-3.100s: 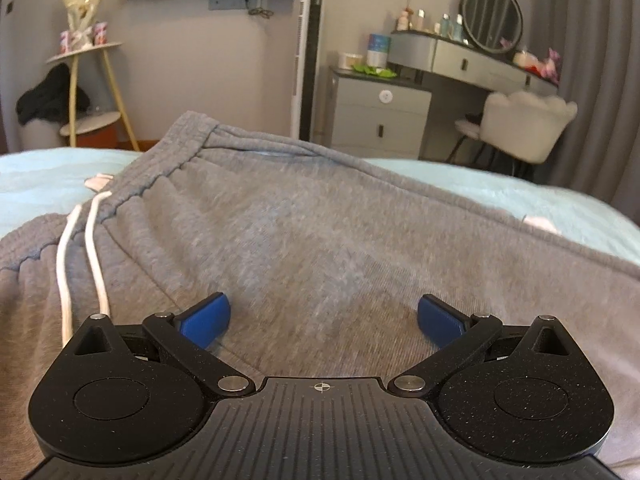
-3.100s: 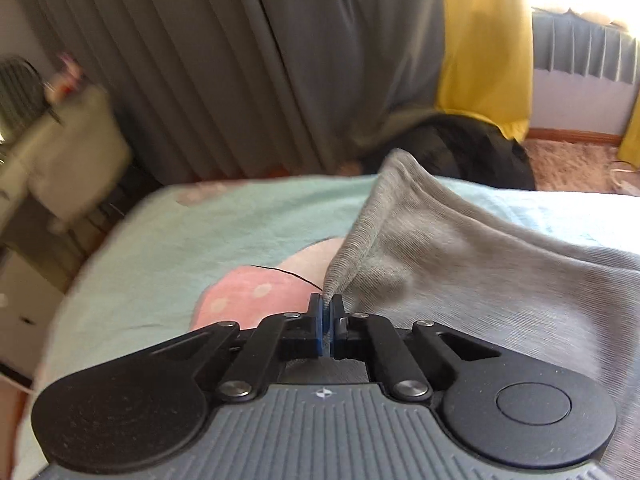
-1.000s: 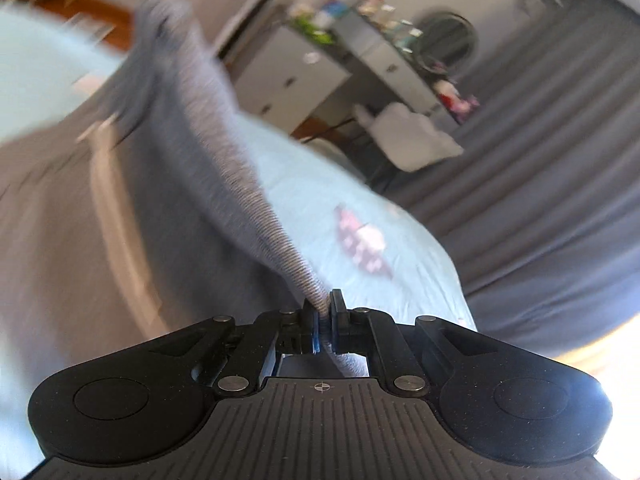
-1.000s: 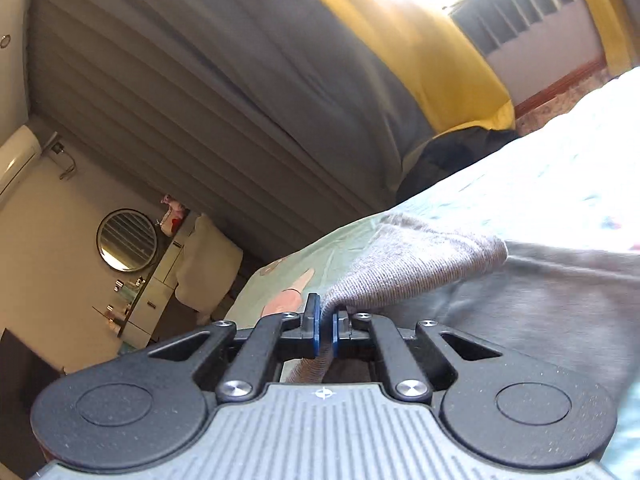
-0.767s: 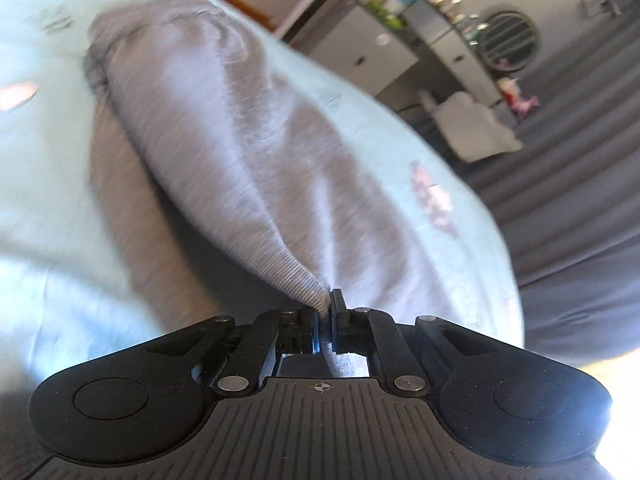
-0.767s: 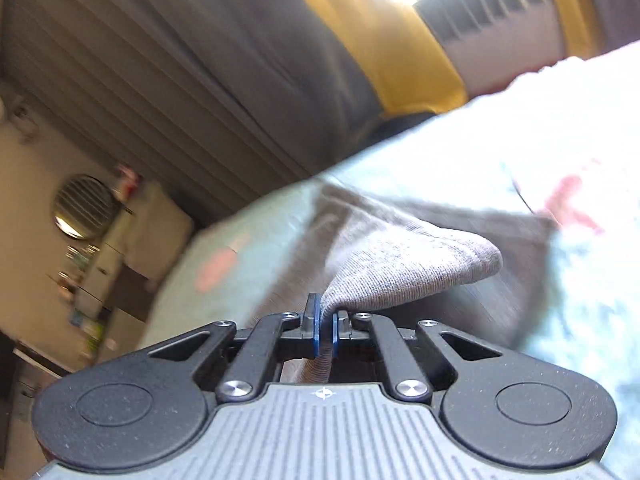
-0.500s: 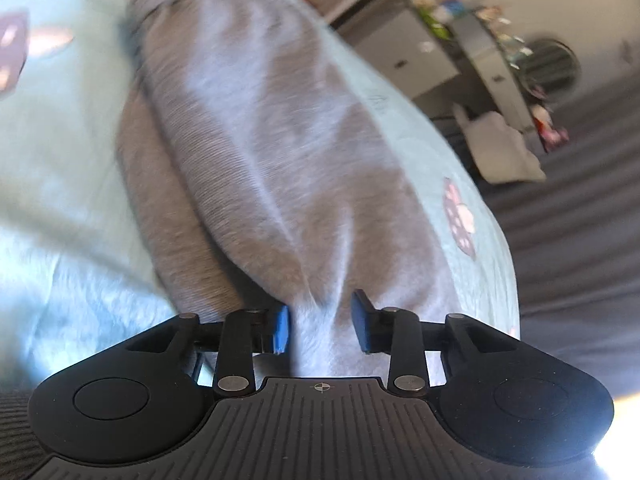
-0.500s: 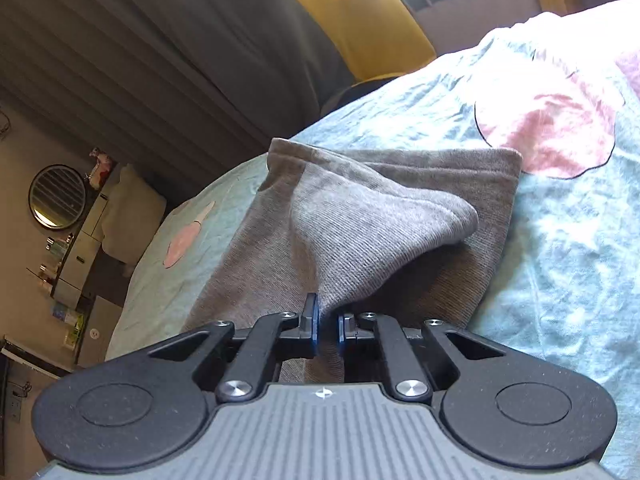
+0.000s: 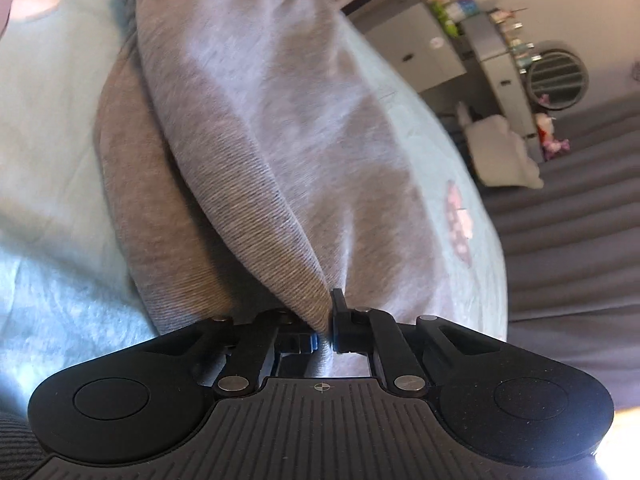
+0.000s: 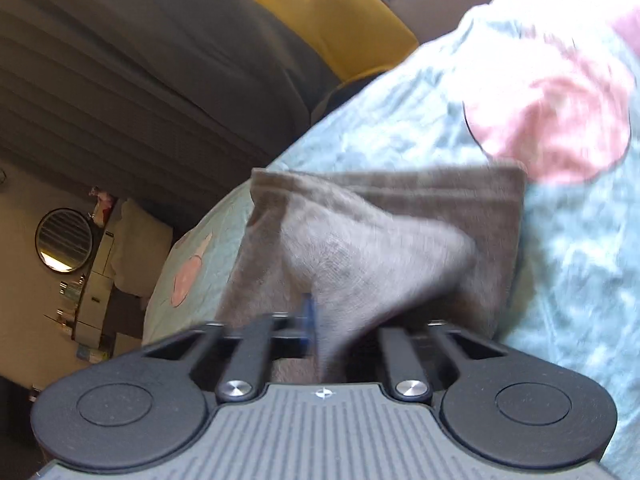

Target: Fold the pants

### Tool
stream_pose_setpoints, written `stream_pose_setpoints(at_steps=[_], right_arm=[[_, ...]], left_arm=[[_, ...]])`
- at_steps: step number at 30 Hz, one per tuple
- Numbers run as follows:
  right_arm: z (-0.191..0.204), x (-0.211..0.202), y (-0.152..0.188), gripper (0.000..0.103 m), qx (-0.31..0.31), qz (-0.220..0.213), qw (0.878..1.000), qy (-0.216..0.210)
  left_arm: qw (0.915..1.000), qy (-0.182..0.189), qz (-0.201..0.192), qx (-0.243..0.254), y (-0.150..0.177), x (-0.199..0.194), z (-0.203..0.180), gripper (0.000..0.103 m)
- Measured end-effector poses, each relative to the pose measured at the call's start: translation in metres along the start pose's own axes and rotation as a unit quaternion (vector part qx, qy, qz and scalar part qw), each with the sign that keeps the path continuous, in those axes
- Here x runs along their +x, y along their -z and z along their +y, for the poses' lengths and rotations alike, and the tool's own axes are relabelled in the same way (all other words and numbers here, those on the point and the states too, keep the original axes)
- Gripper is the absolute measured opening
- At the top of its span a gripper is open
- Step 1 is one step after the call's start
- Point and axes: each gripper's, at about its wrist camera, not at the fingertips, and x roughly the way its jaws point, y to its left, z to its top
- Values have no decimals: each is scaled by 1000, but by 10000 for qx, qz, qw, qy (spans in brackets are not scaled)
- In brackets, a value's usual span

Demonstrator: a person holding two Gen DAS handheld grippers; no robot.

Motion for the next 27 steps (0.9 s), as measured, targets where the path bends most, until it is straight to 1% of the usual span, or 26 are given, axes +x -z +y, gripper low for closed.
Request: stream_pose_setpoints(at_steps=[1,3,5,6,7,8,9,10,11,12,13,14,15,16,18,20,22,23,24,25,27], right_arm=[[0,0,0,5,0,0,10000,0],[17,-18,-6,5,-512,-343,9980,-100],[26,-33,-13,5,-756,-584,9953,-160],[29,-39,-14,5,-1118,-809,9904,9],[29,-39,-14,5,-1118,-809,9904,9],[25,-35,-12,5,-1464,-862,9849,333],[25,-35,-12,5,-1464,-862,9849,333],[16,-24,-7,5,-1521,-681,9844,568],[12,-18,-2,5,-1584,-610,9826,751],[9,-11,2,5,-1653,-541,9808,883],[9,-11,2,5,-1653,-541,9808,883],[2,0,9,5,-1635,-295,9793,1159],[2,0,9,5,-1635,-295,9793,1159],[-3,2,10,6,-1560,-239,9799,1218],[-11,-1,8,12,-1350,-245,9841,1129],[-17,-6,2,14,-1083,-229,9892,962],[-17,-6,3,15,-1037,-207,9903,903],[-17,-5,4,15,-1061,-143,9911,795],[-17,-5,4,15,-1061,-143,9911,795],[-16,-3,5,15,-1102,-110,9906,799],[-13,-2,7,15,-1272,-115,9872,951]], left_arm=[[9998,83,-98,125,1,-9,-4,7],[9989,165,-195,388,2,-25,-11,7],[9974,139,-247,661,3,-42,-18,7],[9966,89,-252,783,4,-47,-20,7],[9955,-3,-234,919,4,-51,-21,7],[9942,-200,-143,1050,4,-51,-22,7],[9929,-377,14,1124,3,-49,-21,8],[9919,-541,169,1134,2,-45,-18,9],[9914,-665,208,1107,3,-42,-16,11],[9903,-848,246,1073,3,-40,-14,17],[9885,-1125,226,980,3,-40,-14,29],[9882,-1249,135,882,2,-42,-13,36],[9889,-1255,72,788,0,-47,-12,45],[9903,-1180,35,738,-2,-55,-12,51],[9910,-1068,-109,803,-3,-70,-17,54],[9873,-1066,-368,1115,-3,-88,-31,59],[9834,-958,-750,1345,-2,-101,-47,70],[9803,-865,-930,1514,-1,-104,-55,74],[9758,-838,-1069,1713,0,-104,-63,78],[9709,-842,-1146,1929,1,-99,-70,78],[9634,-933,-1042,2285,4,-82,-82,78]])
